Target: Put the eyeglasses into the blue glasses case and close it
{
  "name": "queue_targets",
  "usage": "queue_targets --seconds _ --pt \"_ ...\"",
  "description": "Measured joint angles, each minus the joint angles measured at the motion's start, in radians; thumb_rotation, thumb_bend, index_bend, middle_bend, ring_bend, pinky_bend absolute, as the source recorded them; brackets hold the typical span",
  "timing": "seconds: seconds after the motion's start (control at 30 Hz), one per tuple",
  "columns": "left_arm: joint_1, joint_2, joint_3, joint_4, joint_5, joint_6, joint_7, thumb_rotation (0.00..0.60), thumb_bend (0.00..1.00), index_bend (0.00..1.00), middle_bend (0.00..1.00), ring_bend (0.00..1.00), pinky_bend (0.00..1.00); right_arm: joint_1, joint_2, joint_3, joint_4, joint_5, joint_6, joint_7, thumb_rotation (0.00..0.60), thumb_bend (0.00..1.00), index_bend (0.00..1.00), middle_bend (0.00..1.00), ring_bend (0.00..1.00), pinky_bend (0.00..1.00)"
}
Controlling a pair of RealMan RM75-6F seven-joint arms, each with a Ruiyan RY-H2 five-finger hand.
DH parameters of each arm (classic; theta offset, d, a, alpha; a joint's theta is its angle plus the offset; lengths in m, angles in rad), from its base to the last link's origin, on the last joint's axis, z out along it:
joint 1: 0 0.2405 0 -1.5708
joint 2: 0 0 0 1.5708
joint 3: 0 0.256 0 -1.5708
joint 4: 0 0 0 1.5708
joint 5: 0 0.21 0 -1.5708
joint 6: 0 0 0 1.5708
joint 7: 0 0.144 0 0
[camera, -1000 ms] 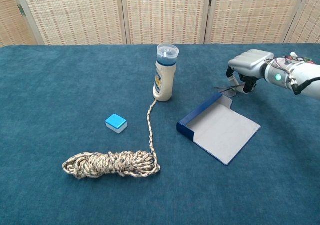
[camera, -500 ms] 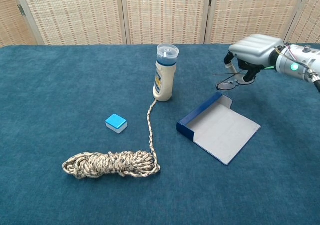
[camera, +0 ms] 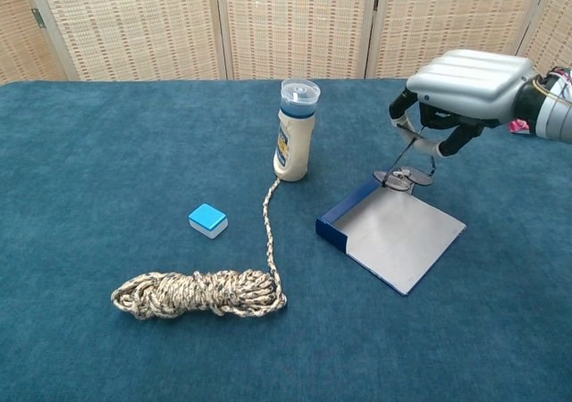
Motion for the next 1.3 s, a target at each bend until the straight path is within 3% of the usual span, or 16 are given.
queue_targets --seconds 0.7,0.77,0.9,1.0,1.07,1.3 --pt "0.012 0.002 0.006 0.003 -0.002 0.006 -0.009 0.6 0.2 0.07 0.09 0.12 0.23 -0.015 -0.117 -0.052 0.093 -0.06 0.0 0.041 0.6 0.51 0.65 1.0 1.0 0.97" --pt "0.012 0.002 0.006 0.004 0.0 0.007 -0.01 0.6 0.19 0.07 0.09 0.12 0.23 -0.025 -0.13 -0.058 0.11 -0.06 0.006 0.045 0.6 0.51 0.59 1.0 1.0 0.97" --pt "0.011 0.001 0.006 0.004 -0.001 0.004 -0.011 0.6 0.19 0.07 0.09 0.12 0.23 -0.04 -0.132 -0.074 0.11 -0.064 0.008 0.044 0.6 0.45 0.23 1.0 1.0 0.97" --pt "0.009 0.0 0.007 0.004 0.003 0.002 -0.01 0.6 0.2 0.07 0.09 0.12 0.23 -0.046 -0.126 -0.075 0.096 -0.06 0.007 0.041 0.6 0.41 0.06 1.0 1.0 0.97" --pt "0.009 0.002 0.006 0.003 0.003 0.003 -0.009 0.6 0.2 0.07 0.09 0.12 0.23 -0.051 -0.117 -0.073 0.084 -0.058 0.013 0.04 0.6 0.41 0.01 1.0 1.0 0.97" --pt "0.008 0.005 0.006 -0.003 0.005 0.002 -0.004 0.6 0.2 0.07 0.09 0.12 0.23 -0.07 -0.062 -0.051 0.016 -0.055 0.066 0.027 0.6 0.41 0.0 0.98 1.0 0.97"
